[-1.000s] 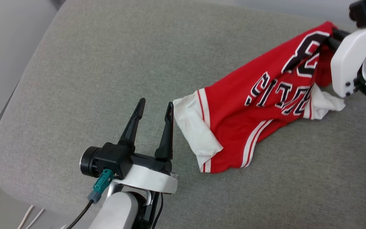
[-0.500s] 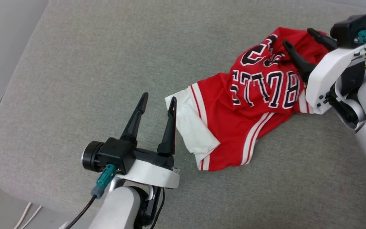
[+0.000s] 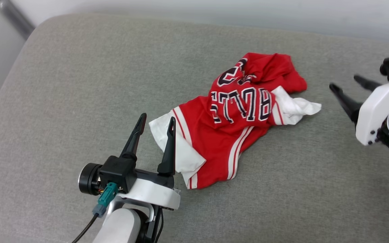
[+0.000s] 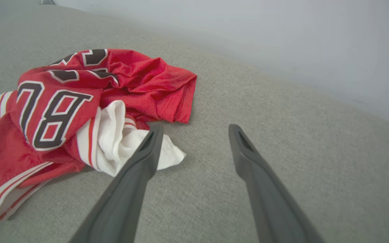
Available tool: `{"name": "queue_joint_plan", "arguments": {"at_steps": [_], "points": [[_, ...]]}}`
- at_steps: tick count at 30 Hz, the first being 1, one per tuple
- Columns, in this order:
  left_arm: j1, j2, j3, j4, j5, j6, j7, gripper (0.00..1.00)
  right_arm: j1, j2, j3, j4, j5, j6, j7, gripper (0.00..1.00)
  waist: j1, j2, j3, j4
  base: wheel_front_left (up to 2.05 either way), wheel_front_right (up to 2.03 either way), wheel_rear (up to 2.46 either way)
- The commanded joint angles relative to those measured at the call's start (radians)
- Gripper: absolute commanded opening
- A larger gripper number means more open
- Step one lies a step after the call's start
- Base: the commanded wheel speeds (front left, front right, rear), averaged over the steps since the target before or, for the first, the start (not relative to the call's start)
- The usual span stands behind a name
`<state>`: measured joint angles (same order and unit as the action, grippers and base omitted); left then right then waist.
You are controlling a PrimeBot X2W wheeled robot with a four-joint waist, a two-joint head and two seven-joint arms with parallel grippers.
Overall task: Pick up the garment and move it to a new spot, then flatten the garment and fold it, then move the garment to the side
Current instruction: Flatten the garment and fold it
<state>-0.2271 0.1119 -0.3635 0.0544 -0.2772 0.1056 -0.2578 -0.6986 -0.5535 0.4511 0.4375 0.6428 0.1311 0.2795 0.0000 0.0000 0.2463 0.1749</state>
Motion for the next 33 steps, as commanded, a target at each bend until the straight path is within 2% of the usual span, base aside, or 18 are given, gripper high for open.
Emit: {"name": "queue_joint_plan", "arguments": {"at_steps": [1,8,12,18,19,20,28,33], "points": [[0.01,0.002,-0.002,-0.004,-0.002,0.001,0.004,1.0,0.029,-0.008,-0.002,-0.025,0.012,-0.001,0.051,1.0,0.0,0.0,-0.016,-0.017,0.0,0.0,0.0],[-0.007,-0.002,-0.015,-0.018,-0.005,-0.001,0.011,1.0,0.073,-0.018,0.034,-0.146,0.006,-0.001,0.229,1.0,0.0,0.0,0.02,-0.003,0.0,0.0,0.0],[-0.024,-0.007,-0.019,-0.016,-0.006,-0.003,0.008,1.0,0.046,-0.014,0.076,-0.163,-0.013,-0.001,0.261,1.0,0.0,0.0,0.048,0.02,0.0,0.0,0.0],[-0.029,-0.014,-0.024,-0.006,-0.013,0.001,0.001,1.0,-0.002,-0.012,0.143,-0.115,-0.036,-0.001,0.267,1.0,0.0,0.0,0.067,0.047,0.0,0.0,0.0],[-0.03,-0.015,-0.023,-0.004,-0.015,0.001,-0.001,1.0,-0.008,-0.013,0.15,-0.107,-0.034,-0.001,0.27,0.32,0.0,0.0,0.067,0.05,0.0,0.0,0.0],[-0.03,-0.015,-0.021,-0.002,-0.017,0.001,-0.002,1.0,-0.016,-0.014,0.154,-0.102,-0.03,-0.001,0.267,0.0,0.0,0.0,0.067,0.051,0.0,0.0,0.0],[0.003,-0.007,-0.003,0.01,-0.023,0.011,-0.004,1.0,-0.032,-0.044,0.158,-0.16,-0.01,-0.001,0.277,0.0,0.0,0.0,0.006,0.007,0.0,0.0,0.0],[0.026,0.005,0.003,0.01,-0.026,0.011,-0.006,1.0,0.018,-0.06,0.086,-0.268,-0.004,-0.001,0.334,0.0,0.0,0.0,-0.054,-0.048,0.0,0.0,0.0]]}}
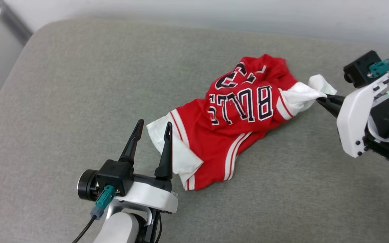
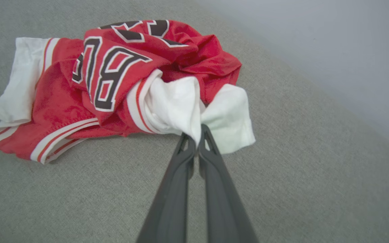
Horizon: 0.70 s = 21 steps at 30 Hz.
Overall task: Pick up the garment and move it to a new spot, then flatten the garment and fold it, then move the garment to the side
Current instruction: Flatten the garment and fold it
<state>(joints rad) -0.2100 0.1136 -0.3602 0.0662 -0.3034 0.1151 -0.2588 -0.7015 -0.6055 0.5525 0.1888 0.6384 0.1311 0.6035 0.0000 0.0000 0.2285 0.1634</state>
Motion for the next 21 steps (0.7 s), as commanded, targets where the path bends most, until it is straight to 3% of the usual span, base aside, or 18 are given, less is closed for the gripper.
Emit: {"name": "queue_joint_plan", "arguments": {"at_steps": [1,6,11,16,21], "points": [[0.013,0.005,-0.001,-0.004,-0.001,0.003,-0.004,1.0,0.037,-0.013,-0.041,-0.046,-0.003,-0.001,0.028,0.0,0.0,0.0,-0.046,-0.048,0.0,0.0,0.0],[0.03,0.017,0.0,-0.019,-0.003,0.01,0.007,1.0,0.16,0.007,-0.207,-0.177,-0.006,-0.001,0.132,0.0,0.0,0.0,-0.072,-0.095,0.0,0.0,0.0],[0.038,0.03,0.0,-0.039,-0.002,0.017,0.021,1.0,0.32,0.067,-0.416,-0.259,-0.026,-0.001,0.226,0.0,0.0,0.0,-0.066,-0.117,0.0,0.0,0.0],[0.037,0.039,0.0,-0.053,0.002,0.022,0.035,1.0,0.434,0.14,-0.563,-0.24,-0.059,-0.001,0.257,0.0,0.0,0.0,-0.044,-0.126,0.0,0.0,0.0],[0.014,0.049,-0.008,-0.068,0.011,0.021,0.052,1.0,0.492,0.217,-0.686,-0.136,-0.102,-0.001,0.236,0.0,0.0,0.0,0.004,-0.124,0.0,0.0,0.0]]}}
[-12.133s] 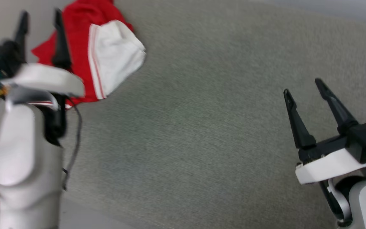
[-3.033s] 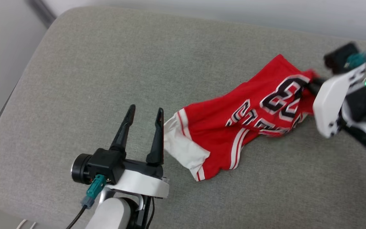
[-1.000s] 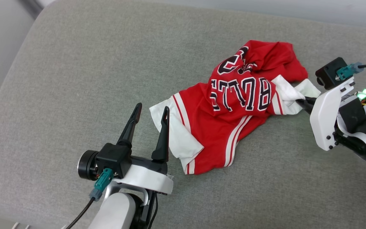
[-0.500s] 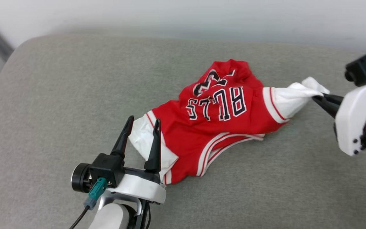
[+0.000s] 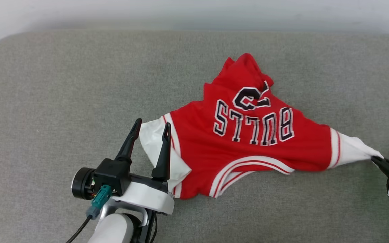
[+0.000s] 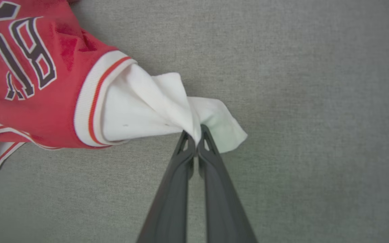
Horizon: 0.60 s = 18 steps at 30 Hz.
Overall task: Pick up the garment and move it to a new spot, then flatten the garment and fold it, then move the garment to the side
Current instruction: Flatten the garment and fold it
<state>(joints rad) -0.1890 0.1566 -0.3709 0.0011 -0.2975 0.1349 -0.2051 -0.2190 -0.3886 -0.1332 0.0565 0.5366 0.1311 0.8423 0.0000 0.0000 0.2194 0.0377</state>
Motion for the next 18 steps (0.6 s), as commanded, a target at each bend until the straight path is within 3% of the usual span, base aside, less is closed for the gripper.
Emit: {"name": "queue_joint_plan", "arguments": {"at_steps": [1,6,7,8,14,18], "points": [[-0.012,0.008,0.002,-0.004,0.004,0.0,0.002,1.0,0.013,0.014,-0.018,0.023,-0.009,-0.001,-0.015,0.0,0.0,0.0,0.023,0.003,0.0,0.0,0.0],[-0.022,0.015,0.002,-0.007,0.008,0.005,0.008,1.0,0.02,0.063,-0.05,0.133,-0.026,-0.001,-0.073,0.0,0.0,0.0,0.054,0.005,0.0,0.0,0.0],[-0.022,0.016,0.003,-0.008,0.007,0.005,0.008,1.0,0.015,0.068,-0.049,0.147,-0.023,-0.001,-0.093,0.2,0.0,0.0,0.056,0.005,0.0,0.0,0.0],[-0.022,0.018,0.004,-0.008,0.006,0.006,0.007,1.0,0.012,0.071,-0.044,0.161,-0.023,-0.001,-0.111,1.0,0.0,0.0,0.058,0.004,0.0,0.0,0.0],[-0.002,0.026,0.014,0.003,-0.006,0.016,0.006,1.0,0.033,0.052,-0.012,0.129,-0.071,-0.001,-0.329,1.0,0.0,0.0,0.026,-0.001,0.0,0.0,0.0],[0.018,0.033,0.024,0.011,-0.013,0.026,0.009,1.0,0.056,0.073,-0.009,0.075,-0.127,-0.001,-0.493,1.0,0.0,0.0,-0.012,-0.007,0.0,0.0,0.0]]}}
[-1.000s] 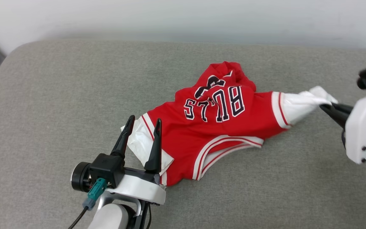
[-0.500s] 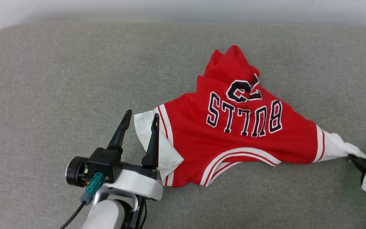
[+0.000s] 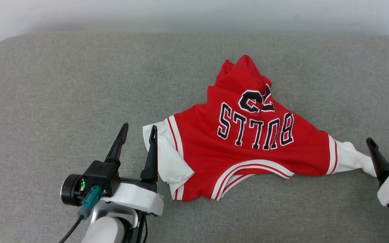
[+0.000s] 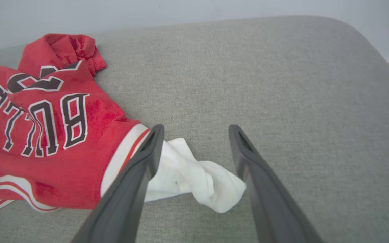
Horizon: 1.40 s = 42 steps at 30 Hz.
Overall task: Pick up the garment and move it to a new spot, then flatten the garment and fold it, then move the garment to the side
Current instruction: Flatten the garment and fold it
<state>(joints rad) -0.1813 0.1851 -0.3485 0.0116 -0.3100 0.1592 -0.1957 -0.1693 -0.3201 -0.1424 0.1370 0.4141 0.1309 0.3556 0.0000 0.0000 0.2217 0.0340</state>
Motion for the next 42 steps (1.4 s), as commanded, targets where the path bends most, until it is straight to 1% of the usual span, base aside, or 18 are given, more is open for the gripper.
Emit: {"name": "queue_joint_plan", "arguments": {"at_steps": [1,2,5,8,12,16,20,23,26,32,36,37,38,39,40,42], "points": [[0.016,0.007,0.004,0.003,-0.003,0.005,0.003,1.0,0.015,0.011,0.0,-0.017,-0.021,0.0,-0.045,1.0,0.0,0.0,-0.023,-0.004,0.0,0.0,0.0],[0.033,0.016,0.016,0.012,-0.012,0.013,0.011,1.0,0.039,0.049,-0.009,-0.051,-0.071,0.0,-0.144,1.0,0.0,0.0,-0.053,-0.007,0.0,0.0,0.0],[0.055,0.026,0.025,0.02,-0.027,0.019,0.03,1.0,0.06,0.087,-0.005,-0.091,-0.116,0.0,-0.218,1.0,0.0,0.0,-0.084,-0.008,0.0,0.0,0.0],[0.077,0.043,0.033,0.021,-0.046,0.016,0.068,1.0,0.096,0.119,0.014,-0.128,-0.145,-0.001,-0.265,1.0,0.0,0.0,-0.113,-0.009,0.0,0.0,0.0],[0.091,0.072,0.038,0.003,-0.075,0.008,0.155,1.0,0.143,0.152,0.038,-0.184,-0.179,-0.001,-0.283,1.0,0.0,0.0,-0.135,-0.013,0.0,0.0,0.0],[0.066,0.107,0.032,-0.022,-0.111,-0.011,0.285,1.0,0.185,0.188,0.057,-0.255,-0.196,-0.001,-0.278,1.0,0.0,0.0,-0.136,-0.031,0.0,0.0,0.0],[0.024,0.146,0.008,-0.025,-0.143,-0.046,0.441,1.0,0.197,0.206,0.084,-0.323,-0.212,-0.001,-0.28,1.0,0.0,0.0,-0.112,-0.062,0.0,0.0,0.0],[-0.015,0.168,-0.008,-0.019,-0.161,-0.068,0.535,1.0,0.186,0.212,0.107,-0.357,-0.204,0.0,-0.289,1.0,0.0,0.0,-0.076,-0.093,0.0,0.0,0.0],[-0.038,0.179,-0.021,0.01,-0.184,-0.082,0.616,1.0,0.171,0.215,0.117,-0.368,-0.199,-0.001,-0.302,1.0,0.0,0.0,-0.042,-0.119,0.0,0.0,0.0],[-0.025,0.205,-0.039,0.07,-0.226,-0.079,0.765,1.0,0.153,0.225,0.123,-0.352,-0.188,-0.001,-0.322,1.0,0.0,0.0,0.01,-0.154,0.0,0.0,0.0],[-0.012,0.204,-0.069,0.096,-0.265,-0.101,0.858,1.0,0.138,0.22,0.131,-0.338,-0.181,-0.001,-0.339,1.0,0.0,0.0,0.031,-0.164,0.0,0.0,0.0],[-0.01,0.201,-0.076,0.103,-0.272,-0.104,0.876,0.94,0.136,0.218,0.131,-0.334,-0.181,-0.001,-0.343,1.0,0.0,0.0,0.033,-0.165,0.0,0.0,0.0],[-0.009,0.2,-0.084,0.111,-0.277,-0.108,0.89,0.49,0.131,0.216,0.133,-0.332,-0.18,-0.001,-0.347,1.0,0.0,0.0,0.034,-0.166,0.0,0.0,0.0],[-0.007,0.197,-0.089,0.116,-0.284,-0.111,0.9,0.22,0.128,0.216,0.136,-0.33,-0.18,-0.001,-0.349,1.0,0.0,0.0,0.033,-0.168,0.0,0.0,0.0],[-0.005,0.192,-0.091,0.121,-0.293,-0.115,0.907,0.0,0.125,0.216,0.138,-0.33,-0.179,-0.001,-0.354,1.0,0.0,0.0,0.032,-0.17,0.0,0.0,0.0],[-0.007,0.19,-0.092,0.122,-0.296,-0.119,0.902,0.0,0.127,0.212,0.138,-0.324,-0.178,-0.001,-0.355,1.0,0.0,0.0,0.027,-0.17,0.0,0.0,0.0]]}}
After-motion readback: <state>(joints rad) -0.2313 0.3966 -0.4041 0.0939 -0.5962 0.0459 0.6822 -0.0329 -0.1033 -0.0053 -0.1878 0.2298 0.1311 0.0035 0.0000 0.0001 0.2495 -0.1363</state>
